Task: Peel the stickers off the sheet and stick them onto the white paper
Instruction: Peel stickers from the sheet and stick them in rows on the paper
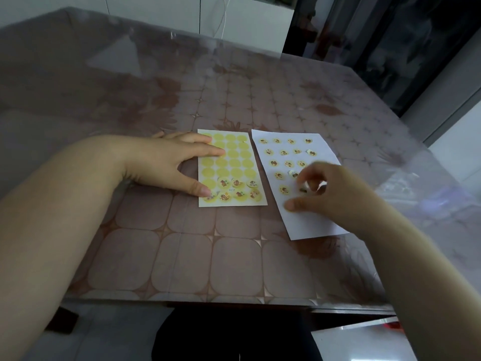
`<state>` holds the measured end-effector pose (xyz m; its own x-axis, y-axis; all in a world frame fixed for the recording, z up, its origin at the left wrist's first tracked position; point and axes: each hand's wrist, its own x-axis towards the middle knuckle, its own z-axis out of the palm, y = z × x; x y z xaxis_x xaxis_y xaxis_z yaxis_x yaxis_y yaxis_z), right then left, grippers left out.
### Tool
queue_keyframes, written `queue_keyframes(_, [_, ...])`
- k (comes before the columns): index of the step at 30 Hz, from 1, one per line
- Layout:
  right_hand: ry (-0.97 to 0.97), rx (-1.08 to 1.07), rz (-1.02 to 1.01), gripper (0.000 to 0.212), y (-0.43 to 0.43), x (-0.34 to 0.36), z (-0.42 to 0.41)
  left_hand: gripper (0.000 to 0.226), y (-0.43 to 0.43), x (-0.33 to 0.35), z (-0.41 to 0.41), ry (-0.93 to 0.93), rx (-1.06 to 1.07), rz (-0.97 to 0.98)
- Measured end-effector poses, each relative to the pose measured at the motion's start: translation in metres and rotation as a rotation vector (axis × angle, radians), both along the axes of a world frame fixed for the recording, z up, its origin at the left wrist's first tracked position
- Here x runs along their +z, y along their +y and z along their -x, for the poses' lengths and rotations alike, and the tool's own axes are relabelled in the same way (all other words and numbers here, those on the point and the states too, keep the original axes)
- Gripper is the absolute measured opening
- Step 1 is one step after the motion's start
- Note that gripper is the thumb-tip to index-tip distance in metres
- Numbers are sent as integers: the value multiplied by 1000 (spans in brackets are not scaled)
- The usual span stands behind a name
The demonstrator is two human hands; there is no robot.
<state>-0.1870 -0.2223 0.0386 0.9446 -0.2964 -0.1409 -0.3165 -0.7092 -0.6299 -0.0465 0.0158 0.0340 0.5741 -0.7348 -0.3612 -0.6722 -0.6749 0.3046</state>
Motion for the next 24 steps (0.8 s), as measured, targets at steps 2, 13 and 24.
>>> queue_keyframes(2, [37, 13, 19, 42, -4, 1, -3, 100, 0, 0, 0, 7, -1, -1])
queue_keyframes(13, [-158, 356, 171, 11, 54, 2, -40, 93, -2, 0, 1, -4, 20, -6])
queue_keyframes(24, [-209, 383, 31, 3, 60, -11, -44, 90, -4, 3, 5, -13, 26, -6])
